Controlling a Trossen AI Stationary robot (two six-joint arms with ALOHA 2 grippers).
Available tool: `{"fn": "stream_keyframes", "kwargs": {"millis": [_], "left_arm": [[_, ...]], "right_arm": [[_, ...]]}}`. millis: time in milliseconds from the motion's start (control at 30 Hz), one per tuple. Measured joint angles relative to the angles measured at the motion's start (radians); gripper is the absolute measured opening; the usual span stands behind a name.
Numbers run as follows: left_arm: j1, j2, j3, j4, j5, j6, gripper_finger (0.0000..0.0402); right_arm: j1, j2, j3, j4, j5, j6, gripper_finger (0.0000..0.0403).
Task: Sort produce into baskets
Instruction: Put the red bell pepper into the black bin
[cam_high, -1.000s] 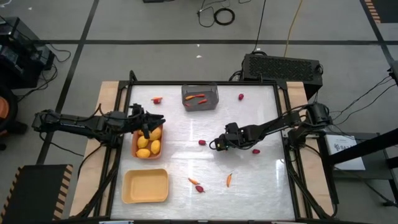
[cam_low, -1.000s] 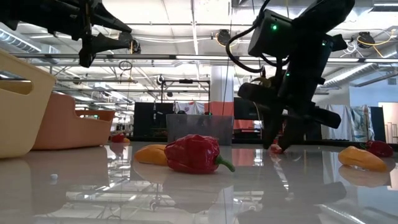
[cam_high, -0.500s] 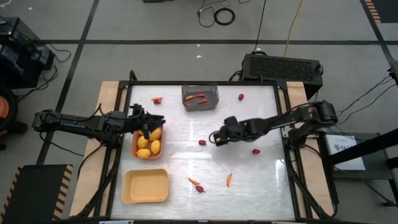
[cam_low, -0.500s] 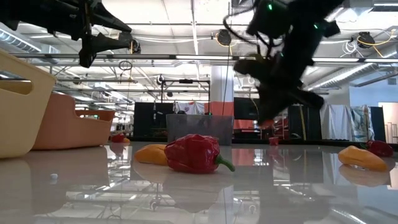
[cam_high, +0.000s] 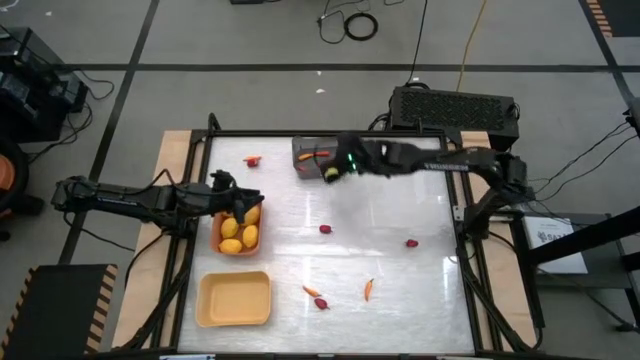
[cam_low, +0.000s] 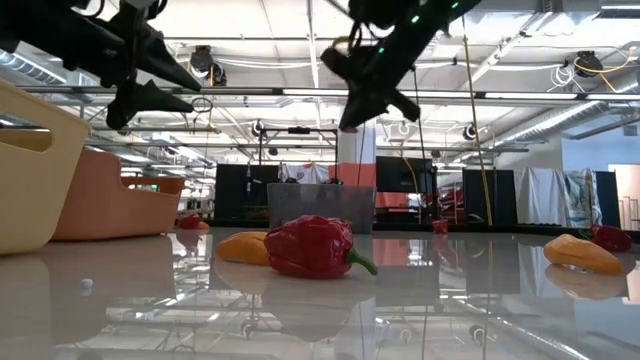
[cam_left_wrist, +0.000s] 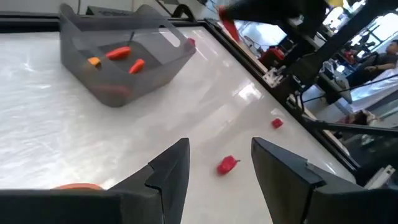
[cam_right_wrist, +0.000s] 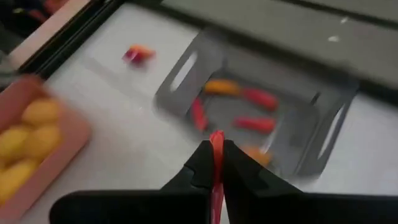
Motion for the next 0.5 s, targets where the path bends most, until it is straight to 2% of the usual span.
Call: {"fn": "stream_keyframes", "kwargs": {"millis": [167,500], "left_arm": [[0.003,0.0,0.0,-0.001,-0.027,0.009,0.018],[0.025,-0.002,0.0,-0.082,-0.026,0.003,0.018]], "right_arm": [[-0.097,0.106,0.087,-0.002,-0.08,-0.061,0.0025],[-0.189,0.287,0.184,-0.012,-0.21,-0.047,0.0079]]}}
